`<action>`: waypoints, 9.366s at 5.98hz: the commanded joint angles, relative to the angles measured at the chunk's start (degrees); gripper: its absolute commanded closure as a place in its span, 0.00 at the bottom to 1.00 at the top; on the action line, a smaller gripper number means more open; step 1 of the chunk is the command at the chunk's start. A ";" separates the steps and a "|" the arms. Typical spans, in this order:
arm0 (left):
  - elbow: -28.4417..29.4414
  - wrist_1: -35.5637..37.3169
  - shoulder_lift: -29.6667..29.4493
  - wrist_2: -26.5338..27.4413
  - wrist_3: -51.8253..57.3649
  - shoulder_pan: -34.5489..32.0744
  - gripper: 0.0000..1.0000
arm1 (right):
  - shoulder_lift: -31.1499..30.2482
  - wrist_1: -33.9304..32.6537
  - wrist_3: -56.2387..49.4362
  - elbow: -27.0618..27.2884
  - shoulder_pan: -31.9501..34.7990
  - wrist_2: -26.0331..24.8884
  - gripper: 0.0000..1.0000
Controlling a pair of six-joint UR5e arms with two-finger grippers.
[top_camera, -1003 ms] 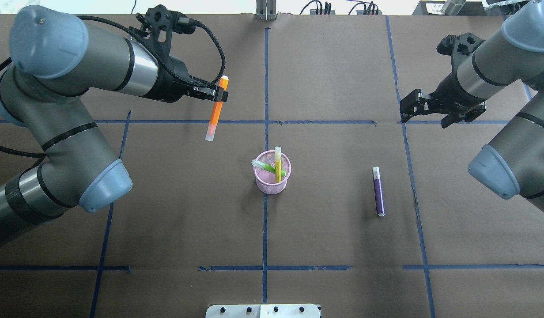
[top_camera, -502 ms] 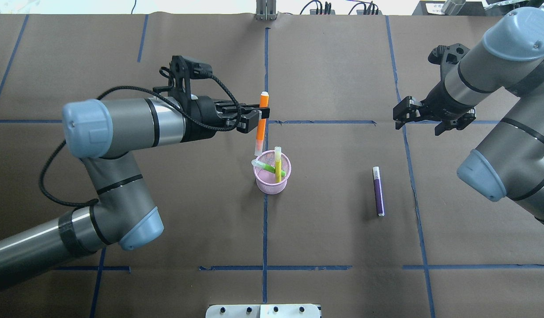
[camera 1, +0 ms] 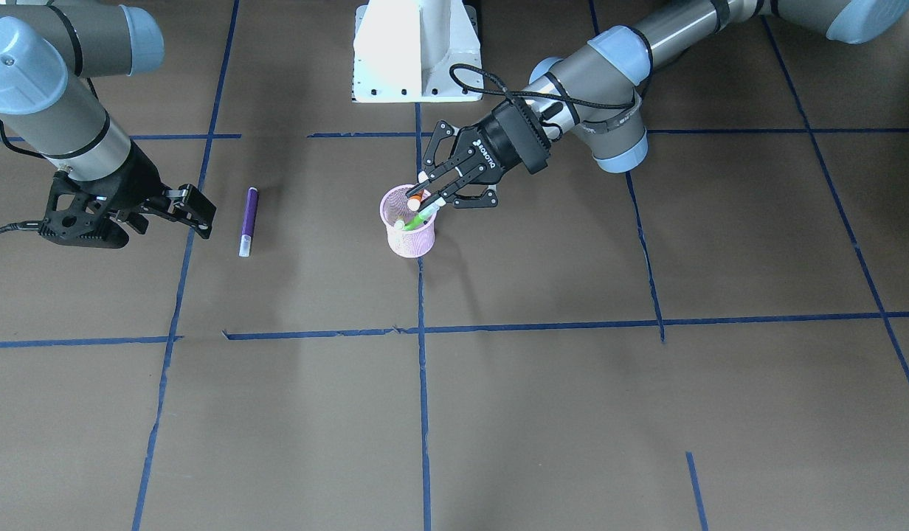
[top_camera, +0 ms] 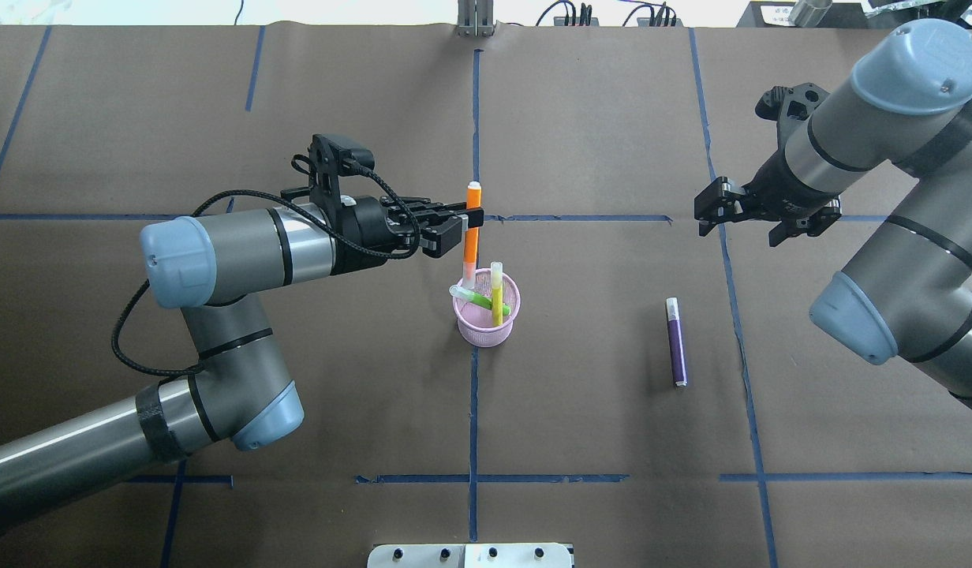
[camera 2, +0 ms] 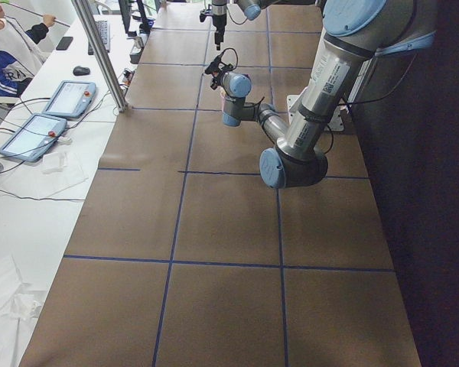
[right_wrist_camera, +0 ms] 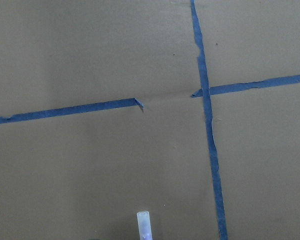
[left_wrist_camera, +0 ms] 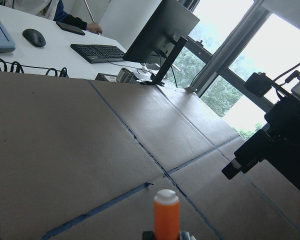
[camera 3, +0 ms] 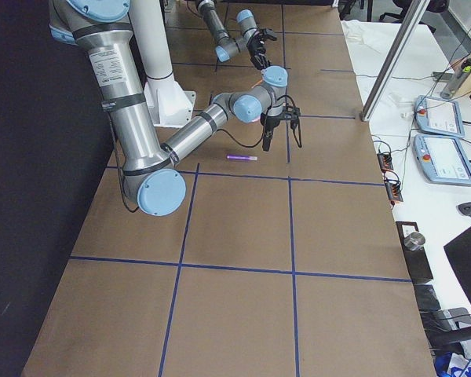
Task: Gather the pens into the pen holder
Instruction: 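Carry the orange marker over the lavender cup with the left gripper, then lower the orange marker into the cup and open the left gripper, then withdraw the left gripper away while the right gripper moves over the purple marker, then lower the right gripper onto the purple marker and close it, then lift the purple marker and carry it over the cup with the right gripper, then lower the purple marker into the cup and open the right gripper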
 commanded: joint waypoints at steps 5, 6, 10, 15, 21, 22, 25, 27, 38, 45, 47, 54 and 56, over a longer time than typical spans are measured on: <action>6.60 -0.49 -2.29 4.05 0.09 3.24 1.00 | -0.08 0.00 0.00 -0.03 -0.13 -0.09 0.00; 6.60 -0.49 -2.29 4.05 0.09 3.67 1.00 | -0.08 -0.09 0.00 0.06 -0.13 -0.09 0.00; 5.90 -0.49 -1.59 3.96 -0.26 4.03 0.02 | -0.26 -0.17 0.00 0.41 -0.05 -0.09 0.00; 0.47 10.08 0.43 -12.86 -8.52 -8.41 0.00 | 0.27 0.00 3.76 -0.03 -2.93 -0.44 0.00; -11.24 29.74 10.18 -29.42 -5.56 -22.24 0.00 | -0.17 12.97 6.51 -8.79 -13.31 -11.16 0.00; -11.24 29.74 10.80 -31.79 -4.49 -24.17 0.00 | -0.52 14.31 6.25 -9.25 -13.49 -11.16 0.00; -11.15 29.74 11.24 -32.16 -4.40 -24.71 0.00 | -0.96 14.33 5.89 -10.23 -13.58 -10.55 0.01; -11.07 29.74 11.60 -32.16 -4.40 -24.71 0.00 | -0.88 14.15 6.51 -10.14 -14.46 -10.72 0.08; -10.89 29.75 11.77 -32.25 -4.40 -24.71 0.00 | -1.05 13.71 6.51 -10.40 -14.63 -9.49 0.82; -9.57 30.01 15.52 -32.16 -0.13 -24.71 0.00 | 4.98 15.81 6.60 6.27 -9.27 -18.04 1.00; -8.09 31.92 16.60 -31.99 2.44 -24.54 0.00 | 7.65 22.37 6.51 7.96 -11.19 -31.93 1.00; -9.93 61.47 20.91 -36.12 36.19 -39.65 0.00 | 11.59 26.37 2.91 1.32 -38.44 -75.20 1.00; -9.92 61.39 22.05 -36.03 36.21 -39.74 0.00 | 11.78 26.63 0.37 -0.20 -38.28 -75.59 1.00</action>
